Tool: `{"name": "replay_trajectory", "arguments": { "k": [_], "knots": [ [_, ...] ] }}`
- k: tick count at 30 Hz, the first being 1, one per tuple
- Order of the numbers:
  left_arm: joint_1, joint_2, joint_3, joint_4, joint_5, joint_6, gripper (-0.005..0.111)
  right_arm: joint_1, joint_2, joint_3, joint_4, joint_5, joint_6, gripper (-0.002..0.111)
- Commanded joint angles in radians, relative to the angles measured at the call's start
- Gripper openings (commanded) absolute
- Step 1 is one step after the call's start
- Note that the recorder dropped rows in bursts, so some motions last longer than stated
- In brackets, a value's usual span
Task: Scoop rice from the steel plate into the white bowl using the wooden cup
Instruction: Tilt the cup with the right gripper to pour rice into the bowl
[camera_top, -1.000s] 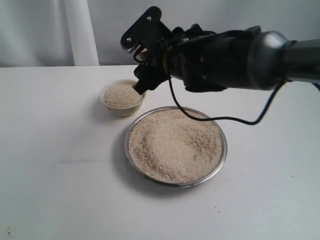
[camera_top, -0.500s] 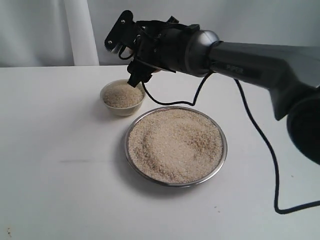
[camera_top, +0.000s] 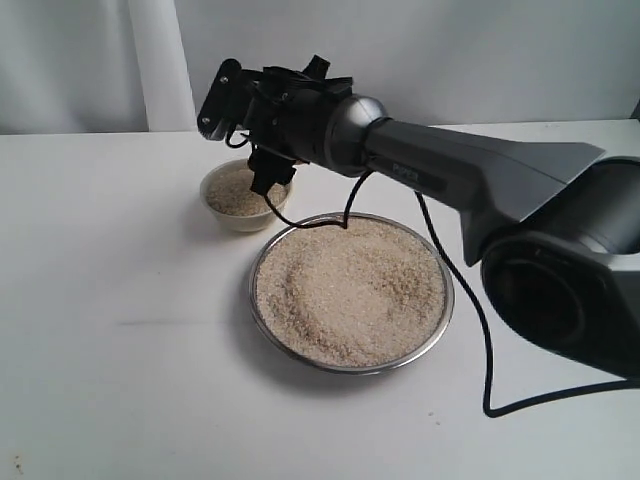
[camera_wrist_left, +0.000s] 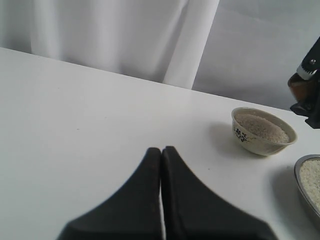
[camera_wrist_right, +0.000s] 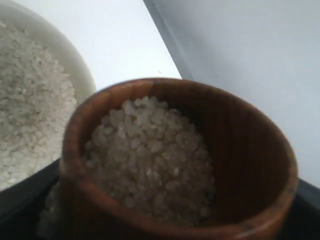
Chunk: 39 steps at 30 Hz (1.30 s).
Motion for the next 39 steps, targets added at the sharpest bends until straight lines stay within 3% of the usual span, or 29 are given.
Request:
{"name": "replay_trajectory", "arguments": {
  "k": [1,22,39],
  "knots": [
    [-0.005,-0.003,-0.002,-0.002,-0.008,-0.004,0.0,0.027,0.031,-0.053,-0.02,0.042,-0.069,0.0],
    [-0.005,-0.003,-0.002,-0.002,-0.008,-0.004,0.0,0.09,0.103,-0.075,-0.423,0.145,-0.194,0.0],
    [-0.005,-0.003,-0.002,-0.002,-0.008,-0.004,0.0,0.106,0.103,-0.075,-0.45,0.15,-0.385,0.0]
  ]
}}
